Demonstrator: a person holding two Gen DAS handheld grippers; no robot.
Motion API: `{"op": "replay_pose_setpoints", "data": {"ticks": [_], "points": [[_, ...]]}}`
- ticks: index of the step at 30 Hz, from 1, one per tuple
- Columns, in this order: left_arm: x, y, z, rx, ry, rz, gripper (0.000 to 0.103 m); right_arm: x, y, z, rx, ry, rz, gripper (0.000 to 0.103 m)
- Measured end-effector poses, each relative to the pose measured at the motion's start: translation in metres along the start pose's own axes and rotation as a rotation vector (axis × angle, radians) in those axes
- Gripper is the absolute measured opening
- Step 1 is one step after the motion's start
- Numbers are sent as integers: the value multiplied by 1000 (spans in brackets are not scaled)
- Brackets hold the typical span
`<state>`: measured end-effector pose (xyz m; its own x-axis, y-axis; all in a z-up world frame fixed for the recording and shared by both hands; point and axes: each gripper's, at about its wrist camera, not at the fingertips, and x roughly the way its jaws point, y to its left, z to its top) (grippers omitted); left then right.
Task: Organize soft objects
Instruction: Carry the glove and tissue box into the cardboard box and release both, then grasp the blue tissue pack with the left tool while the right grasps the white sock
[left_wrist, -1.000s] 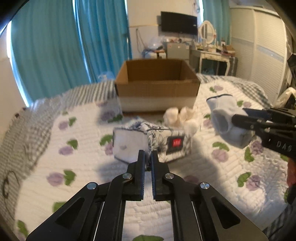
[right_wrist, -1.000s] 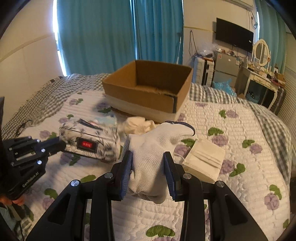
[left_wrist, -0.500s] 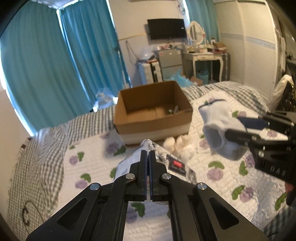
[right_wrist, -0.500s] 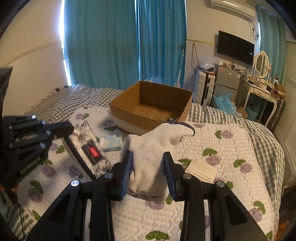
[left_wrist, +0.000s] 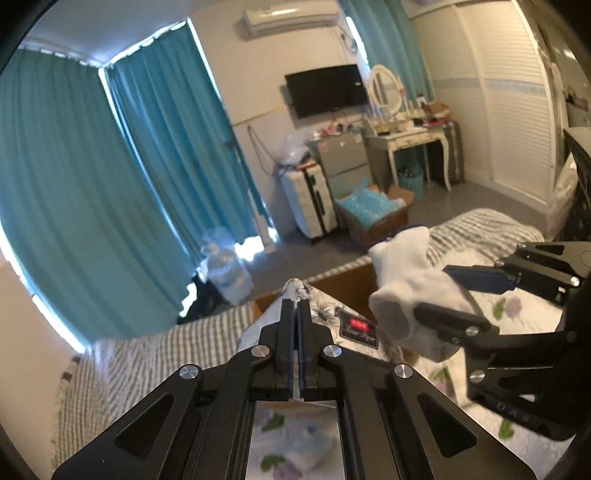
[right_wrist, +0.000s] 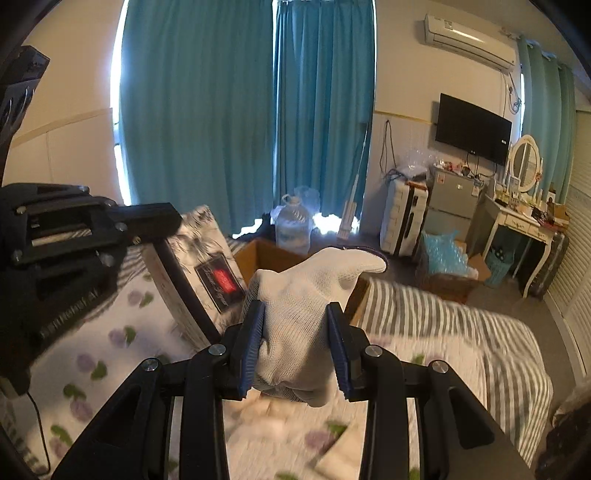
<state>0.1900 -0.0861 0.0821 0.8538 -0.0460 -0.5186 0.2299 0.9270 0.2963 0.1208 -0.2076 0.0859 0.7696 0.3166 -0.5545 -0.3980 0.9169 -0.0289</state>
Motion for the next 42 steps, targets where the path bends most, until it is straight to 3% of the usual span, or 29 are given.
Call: {"op": "replay_pose_setpoints", "data": {"ticks": [6, 11, 13, 15, 18, 19, 20, 26, 31, 33, 35, 36, 37, 39, 42], "points": [[72, 8, 3, -35, 34, -25, 0, 64, -19, 24, 6, 25, 1, 34], [113, 12, -16, -72, 47, -52, 3, 124, -28, 17, 18, 78, 34, 34], [124, 15, -23, -84, 36, -40, 9, 145, -32, 13, 25, 89, 51, 34], [131, 15, -26, -91, 37, -28, 9, 157, -38, 8, 33, 88, 62, 36], [138, 18, -31, -108, 69, -25, 9, 169, -41, 2, 42, 83, 74, 48], [139, 18, -32, -110, 80, -20, 9, 170, -42, 1, 46, 79, 75, 59], [136, 19, -33, -111, 89, -7, 9, 169, -44, 1, 52, 70, 64, 67], [103, 31, -33, -145, 112, 19, 9, 136, -44, 11, 67, 37, 8, 75], [38, 34, -27, -143, 47, 50, 9, 77, -31, 25, 35, -16, -23, 83], [4, 31, -25, -128, -1, 116, 9, 48, -23, 30, 20, -47, -38, 83], [-31, 31, -26, -133, -47, 128, 35, 18, -13, 32, 10, -70, -50, 84], [-44, 32, -28, -144, -67, 124, 73, 7, -10, 33, 9, -74, -60, 84], [-56, 36, -33, -159, -98, 122, 93, -9, -5, 32, 9, -79, -71, 84], [-91, 36, -41, -178, -181, 127, 93, -31, 5, 29, 4, -92, -76, 85], [-116, 40, -52, -189, -181, 109, 93, -64, 16, 19, 10, -95, -105, 89]]}}
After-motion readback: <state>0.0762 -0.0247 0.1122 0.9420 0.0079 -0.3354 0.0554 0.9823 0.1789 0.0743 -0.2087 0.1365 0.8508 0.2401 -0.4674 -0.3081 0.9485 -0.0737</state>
